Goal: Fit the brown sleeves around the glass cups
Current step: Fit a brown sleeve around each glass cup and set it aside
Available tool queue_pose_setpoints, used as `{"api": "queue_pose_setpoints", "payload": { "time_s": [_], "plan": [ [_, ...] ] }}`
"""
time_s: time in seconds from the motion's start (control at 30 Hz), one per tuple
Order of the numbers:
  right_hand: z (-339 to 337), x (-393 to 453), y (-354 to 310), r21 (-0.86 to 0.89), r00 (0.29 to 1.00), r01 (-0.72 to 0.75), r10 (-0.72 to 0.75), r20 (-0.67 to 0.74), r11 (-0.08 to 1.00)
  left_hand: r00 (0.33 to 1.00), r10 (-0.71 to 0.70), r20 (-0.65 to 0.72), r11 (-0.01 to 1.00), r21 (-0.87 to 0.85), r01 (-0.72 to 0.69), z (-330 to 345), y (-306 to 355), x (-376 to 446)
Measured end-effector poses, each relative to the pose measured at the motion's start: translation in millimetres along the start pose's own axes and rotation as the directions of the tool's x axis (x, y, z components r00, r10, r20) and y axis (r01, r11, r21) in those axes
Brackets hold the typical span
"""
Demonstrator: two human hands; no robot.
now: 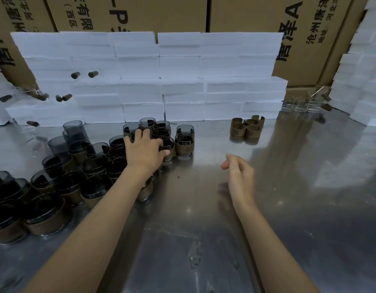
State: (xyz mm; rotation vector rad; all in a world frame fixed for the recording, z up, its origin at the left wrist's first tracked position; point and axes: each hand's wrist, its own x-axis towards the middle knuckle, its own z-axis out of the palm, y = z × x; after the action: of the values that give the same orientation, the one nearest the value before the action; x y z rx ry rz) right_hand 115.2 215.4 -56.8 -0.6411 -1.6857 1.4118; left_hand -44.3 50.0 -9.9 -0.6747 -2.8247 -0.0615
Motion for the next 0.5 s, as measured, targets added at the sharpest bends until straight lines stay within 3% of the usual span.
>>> {"api": "queue_pose_setpoints", "payload": {
  "time_s": [0.1, 0.2, 0.27, 0.33, 0.5],
  "plan": [
    [1, 1, 0, 0.004, 1.000, -0.006, 0.006, 0.001, 1.000, 1.000, -0.029, -0.009, 0.999, -0.036, 0.029, -1, -7, 9],
    [2, 1, 0, 0.020, 1.000, -0.009, 0.009, 0.013, 1.000, 0.980, -0.047, -0.191, 0.965, -0.264, -0.005, -8, -21, 14],
    [3, 1, 1, 0.016, 1.000, -0.007, 0.006, 0.023, 1.000, 0.952, -0.135, -0.276, 0.927, -0.373, 0.023, -19, -42, 21],
    [4, 2, 2, 0.000, 1.000, -0.004, 0.004, 0.027, 1.000, 0.942, -0.217, -0.255, 0.929, -0.350, 0.119, -28, -73, 33],
    [7, 5, 5, -0.051, 0.999, -0.047, 0.048, 0.022, 0.998, 0.900, -0.436, -0.014, 0.880, -0.219, 0.422, -30, -180, 54]
  ]
}}
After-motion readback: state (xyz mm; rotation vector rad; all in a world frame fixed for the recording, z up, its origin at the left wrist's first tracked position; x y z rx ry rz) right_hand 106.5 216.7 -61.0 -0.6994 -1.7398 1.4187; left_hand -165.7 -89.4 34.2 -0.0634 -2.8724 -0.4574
